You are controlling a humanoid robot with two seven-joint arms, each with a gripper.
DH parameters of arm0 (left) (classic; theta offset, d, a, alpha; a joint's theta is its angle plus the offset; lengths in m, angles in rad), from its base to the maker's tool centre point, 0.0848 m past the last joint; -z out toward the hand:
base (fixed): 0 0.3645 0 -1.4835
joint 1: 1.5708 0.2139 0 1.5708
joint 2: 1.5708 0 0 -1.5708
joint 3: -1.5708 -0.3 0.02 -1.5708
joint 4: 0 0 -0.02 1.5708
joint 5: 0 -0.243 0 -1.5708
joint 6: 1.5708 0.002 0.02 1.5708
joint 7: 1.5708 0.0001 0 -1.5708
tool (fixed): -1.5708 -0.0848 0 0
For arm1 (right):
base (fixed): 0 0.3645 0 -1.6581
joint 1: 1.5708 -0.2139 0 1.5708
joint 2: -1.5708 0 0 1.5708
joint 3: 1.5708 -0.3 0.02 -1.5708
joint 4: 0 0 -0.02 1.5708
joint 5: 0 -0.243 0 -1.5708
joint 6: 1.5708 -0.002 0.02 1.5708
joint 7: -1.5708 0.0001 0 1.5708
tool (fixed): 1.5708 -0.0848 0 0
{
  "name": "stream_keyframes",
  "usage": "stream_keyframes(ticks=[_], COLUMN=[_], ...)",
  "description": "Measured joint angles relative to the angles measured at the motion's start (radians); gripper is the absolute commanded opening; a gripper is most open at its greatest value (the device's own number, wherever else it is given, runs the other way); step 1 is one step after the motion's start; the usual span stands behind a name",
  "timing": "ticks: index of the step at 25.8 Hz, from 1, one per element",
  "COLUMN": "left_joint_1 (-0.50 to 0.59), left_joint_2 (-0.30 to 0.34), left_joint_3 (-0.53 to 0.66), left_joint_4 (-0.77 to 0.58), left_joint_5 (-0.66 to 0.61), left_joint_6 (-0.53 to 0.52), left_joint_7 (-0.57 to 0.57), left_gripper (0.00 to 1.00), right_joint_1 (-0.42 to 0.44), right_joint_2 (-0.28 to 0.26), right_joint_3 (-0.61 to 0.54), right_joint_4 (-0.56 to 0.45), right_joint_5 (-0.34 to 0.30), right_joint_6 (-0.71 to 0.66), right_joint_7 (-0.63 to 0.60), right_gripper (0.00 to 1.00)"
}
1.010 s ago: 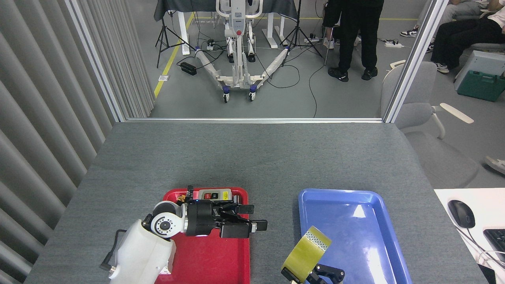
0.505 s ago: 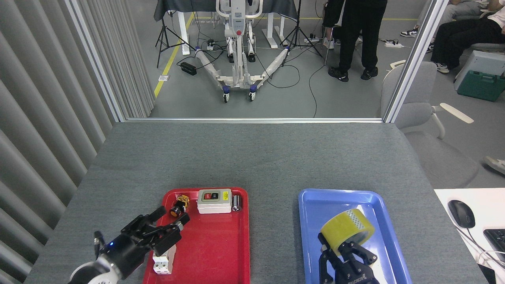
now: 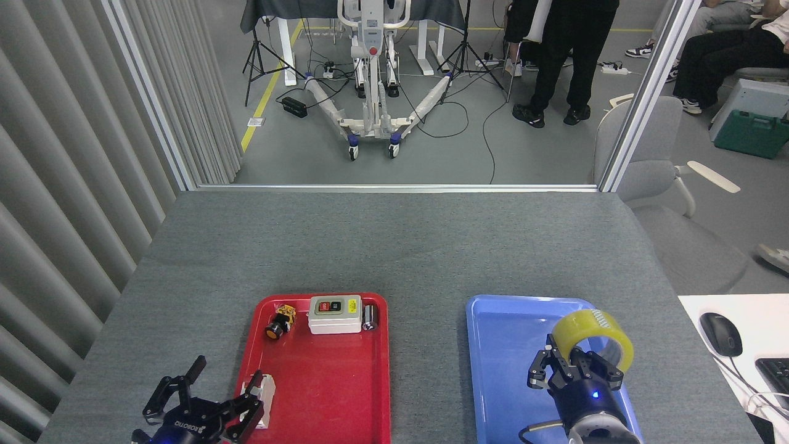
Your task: Place and move tape with both arms
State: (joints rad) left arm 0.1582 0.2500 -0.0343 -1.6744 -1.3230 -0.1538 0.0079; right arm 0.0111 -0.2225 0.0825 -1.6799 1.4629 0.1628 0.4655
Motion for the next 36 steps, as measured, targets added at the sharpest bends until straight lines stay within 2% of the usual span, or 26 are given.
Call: stream_keyframes(ticks=[2, 6, 11, 13, 16, 18, 20, 22, 27, 36], left_joint_1=[-0.006, -0.021, -0.026, -0.026, -0.026, -0.026, -0.026, -0.026, -0.026, -0.025], left_joint_2=[-0.007, -0.010, -0.018, -0.021, -0.023, -0.024, -0.025, -0.031, -0.053, -0.055], left_joint_3=[0.019, 0.042, 0.047, 0.046, 0.043, 0.041, 0.040, 0.040, 0.043, 0.057], left_joint_4=[0.005, 0.007, 0.007, 0.005, 0.004, 0.003, 0.002, 0.002, -0.004, -0.007], left_joint_5=[0.049, 0.118, 0.141, 0.143, 0.144, 0.145, 0.146, 0.146, 0.147, 0.148], left_joint_6=[0.028, 0.060, 0.063, 0.059, 0.057, 0.057, 0.057, 0.057, 0.050, 0.045], left_joint_7=[-0.078, -0.185, -0.213, -0.205, -0.160, -0.110, -0.059, -0.024, 0.010, 0.013], left_gripper=[0.99, 1.00, 1.00, 1.00, 1.00, 1.00, 1.00, 1.00, 1.00, 1.00], right_joint_1=[-0.029, -0.073, -0.114, -0.125, -0.133, -0.135, -0.136, -0.136, -0.128, -0.107], right_joint_2=[0.003, 0.008, 0.010, 0.010, 0.008, 0.008, 0.007, 0.005, -0.001, -0.003], right_joint_3=[0.003, 0.022, 0.059, 0.069, 0.075, 0.077, 0.078, 0.079, 0.079, 0.079], right_joint_4=[0.016, 0.041, 0.081, 0.094, 0.108, 0.114, 0.117, 0.119, 0.117, 0.091], right_joint_5=[-0.017, -0.032, -0.034, -0.035, -0.035, -0.035, -0.035, -0.035, -0.036, -0.036], right_joint_6=[0.032, 0.095, 0.199, 0.226, 0.242, 0.246, 0.248, 0.249, 0.250, 0.238], right_joint_7=[0.098, 0.251, 0.364, 0.398, 0.424, 0.427, 0.427, 0.428, 0.433, 0.399], right_gripper=[0.12, 0.13, 0.17, 0.23, 0.37, 0.49, 0.70, 1.00, 1.00, 1.00])
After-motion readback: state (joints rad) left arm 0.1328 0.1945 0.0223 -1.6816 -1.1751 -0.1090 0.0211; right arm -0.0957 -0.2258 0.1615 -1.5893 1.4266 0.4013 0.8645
